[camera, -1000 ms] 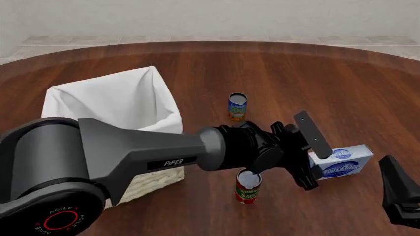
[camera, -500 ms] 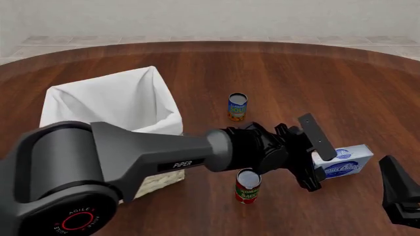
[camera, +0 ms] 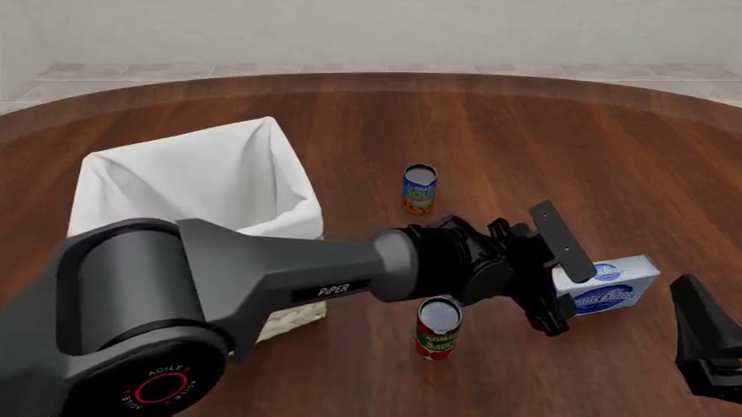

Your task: Pick up the cream cheese box, and put it in the basket.

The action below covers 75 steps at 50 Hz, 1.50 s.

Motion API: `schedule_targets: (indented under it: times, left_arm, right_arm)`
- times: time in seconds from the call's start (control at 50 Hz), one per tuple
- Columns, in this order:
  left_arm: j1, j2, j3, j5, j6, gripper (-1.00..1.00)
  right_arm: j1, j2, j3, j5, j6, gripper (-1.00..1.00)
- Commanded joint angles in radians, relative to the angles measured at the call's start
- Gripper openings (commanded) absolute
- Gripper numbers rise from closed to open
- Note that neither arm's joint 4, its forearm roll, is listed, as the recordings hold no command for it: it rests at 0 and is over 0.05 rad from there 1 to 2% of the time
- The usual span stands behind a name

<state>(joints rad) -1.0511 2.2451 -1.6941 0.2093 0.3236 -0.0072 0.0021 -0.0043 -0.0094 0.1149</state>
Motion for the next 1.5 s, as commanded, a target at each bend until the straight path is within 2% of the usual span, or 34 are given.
schedule_targets:
  times: [0.02, 1.0, 1.34, 1.36, 1.5]
  left_arm:
    - [0.003, 0.017, -0.028, 0.013, 0.000, 1.00]
    - [-0.007, 0.129, -0.206, 0.091, -0.003, 1.00]
    - [-0.029, 0.072, -0.085, 0.028, -0.019, 1.00]
    - [-0.032, 0.069, -0.079, 0.026, -0.019, -1.00]
    - [-0.038, 0.062, -0.072, 0.031, -0.020, -1.00]
  right_arm:
    - [0.000, 0.000, 0.000, 0.000, 0.000, 1.00]
    - [-0.001, 0.000, 0.000, 0.000, 0.005, 1.00]
    - [-0.002, 0.000, 0.000, 0.000, 0.007, 1.00]
    - [-0.001, 0.000, 0.000, -0.001, 0.007, 1.00]
    - [0.001, 0.000, 0.000, -0.001, 0.008, 1.00]
